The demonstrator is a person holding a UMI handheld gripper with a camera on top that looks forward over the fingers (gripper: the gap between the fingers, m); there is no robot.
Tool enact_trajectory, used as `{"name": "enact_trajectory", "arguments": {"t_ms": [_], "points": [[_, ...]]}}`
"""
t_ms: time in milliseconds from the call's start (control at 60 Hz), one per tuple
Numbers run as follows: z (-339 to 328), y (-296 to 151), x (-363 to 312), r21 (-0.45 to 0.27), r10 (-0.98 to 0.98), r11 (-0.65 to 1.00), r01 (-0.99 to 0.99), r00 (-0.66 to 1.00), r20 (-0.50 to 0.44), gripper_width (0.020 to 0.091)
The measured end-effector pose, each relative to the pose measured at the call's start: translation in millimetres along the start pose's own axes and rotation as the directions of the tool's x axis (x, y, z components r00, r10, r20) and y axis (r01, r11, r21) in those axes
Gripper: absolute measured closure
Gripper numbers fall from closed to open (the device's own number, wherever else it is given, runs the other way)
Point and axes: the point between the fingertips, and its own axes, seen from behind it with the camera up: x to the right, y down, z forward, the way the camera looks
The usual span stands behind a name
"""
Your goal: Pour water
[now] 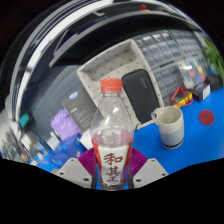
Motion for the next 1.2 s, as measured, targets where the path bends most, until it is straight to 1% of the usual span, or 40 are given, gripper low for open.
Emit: {"name": "enact_trajectory", "arguments": {"t_ms": [83, 150, 200, 233, 300, 350, 400, 567, 667, 767, 867, 1033, 1100, 1200], "points": [[17, -26, -8, -0.01, 0.204, 0.979, -0.203, 0.979, 0.027, 0.0691], [22, -39, -5, -0.005, 0.381, 0.925, -0.381, 0.923, 0.053, 0.0692], [31, -58, -6, 0.009, 0.495, 0.868, -0.497, 0.866, 0.072, 0.069], [30, -61, -3, 0.023, 0.565, 0.822, -0.569, 0.82, 0.089, 0.0691], [32, -74, 4, 0.032, 0.696, 0.709, -0.704, 0.707, 0.123, 0.069], [40, -83, 6, 0.024, 0.769, 0.628, -0.778, 0.625, 0.135, 0.069], [41, -86, 12, 0.022, 0.814, 0.566, -0.824, 0.563, 0.141, 0.0691], [54, -89, 26, -0.026, 0.928, 0.352, -0.936, 0.345, 0.143, 0.0693], [59, -90, 35, -0.035, 0.965, 0.226, -0.974, 0.218, 0.149, 0.0689], [62, -87, 40, -0.055, 0.981, 0.137, -0.989, 0.128, 0.148, 0.0689], [65, -85, 41, -0.063, 0.984, 0.134, -0.989, 0.125, 0.13, 0.0691], [62, -87, 43, -0.066, 0.972, 0.213, -0.975, 0.205, 0.115, 0.069], [54, -95, 42, -0.062, 0.947, 0.312, -0.948, 0.305, 0.101, 0.0692], [37, -122, 45, -0.024, 0.824, 0.564, -0.825, 0.56, 0.087, 0.0692]]}}
